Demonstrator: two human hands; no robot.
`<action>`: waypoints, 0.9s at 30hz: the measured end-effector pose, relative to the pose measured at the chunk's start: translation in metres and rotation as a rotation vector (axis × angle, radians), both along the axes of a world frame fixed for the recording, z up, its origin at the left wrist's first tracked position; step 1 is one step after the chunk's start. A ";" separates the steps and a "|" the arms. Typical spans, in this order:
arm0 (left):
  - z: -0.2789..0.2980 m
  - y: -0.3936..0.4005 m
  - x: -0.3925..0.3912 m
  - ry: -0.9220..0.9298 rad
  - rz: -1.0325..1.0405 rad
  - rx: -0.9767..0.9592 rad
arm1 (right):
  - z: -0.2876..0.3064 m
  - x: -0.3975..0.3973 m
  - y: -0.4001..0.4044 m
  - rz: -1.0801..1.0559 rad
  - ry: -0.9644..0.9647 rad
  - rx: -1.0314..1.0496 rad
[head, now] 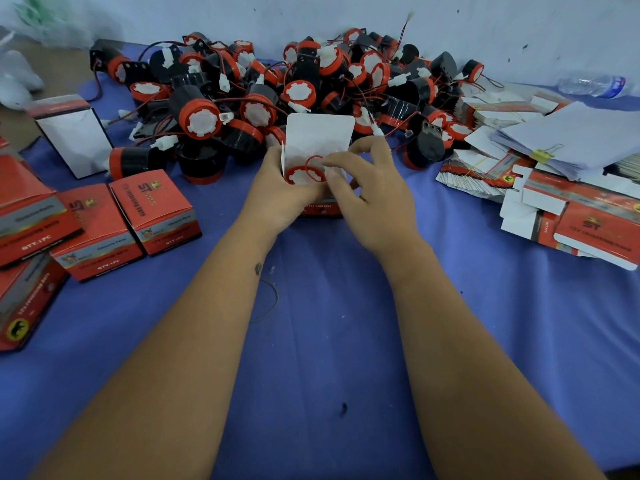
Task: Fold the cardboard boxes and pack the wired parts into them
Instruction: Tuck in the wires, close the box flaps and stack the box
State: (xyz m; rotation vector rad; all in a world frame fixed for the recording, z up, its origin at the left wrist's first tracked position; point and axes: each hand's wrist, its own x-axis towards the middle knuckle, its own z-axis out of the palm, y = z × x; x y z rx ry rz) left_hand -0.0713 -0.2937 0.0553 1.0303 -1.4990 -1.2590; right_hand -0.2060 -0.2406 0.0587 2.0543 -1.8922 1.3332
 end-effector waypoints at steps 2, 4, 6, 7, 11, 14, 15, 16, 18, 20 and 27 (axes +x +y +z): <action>0.000 0.000 0.000 -0.005 -0.013 0.005 | 0.003 0.000 0.000 -0.037 0.101 -0.044; 0.000 0.000 -0.001 -0.012 -0.008 0.004 | 0.004 -0.002 -0.001 -0.053 0.196 -0.055; -0.001 0.000 0.000 -0.020 0.000 0.003 | 0.006 -0.002 -0.001 -0.073 0.246 -0.036; -0.001 0.000 0.000 -0.024 0.001 0.002 | 0.008 -0.002 -0.001 -0.087 0.262 -0.019; -0.001 0.000 0.000 -0.044 0.007 -0.007 | 0.011 0.002 0.001 -0.116 0.328 0.030; -0.002 -0.001 0.000 -0.059 0.015 -0.009 | 0.012 0.005 0.001 -0.129 0.340 0.038; -0.003 -0.002 0.000 -0.059 0.020 -0.009 | 0.012 0.006 0.001 -0.128 0.336 0.037; -0.003 -0.002 0.000 -0.059 0.023 -0.010 | 0.012 0.006 0.001 -0.121 0.337 0.032; -0.004 -0.003 0.000 -0.067 0.022 -0.012 | 0.012 0.007 0.000 -0.078 0.358 0.021; -0.004 -0.003 -0.001 -0.093 0.022 -0.009 | 0.011 0.006 -0.002 -0.009 0.337 0.015; -0.007 -0.007 -0.001 -0.097 0.027 0.035 | 0.006 0.002 -0.002 0.121 -0.549 0.149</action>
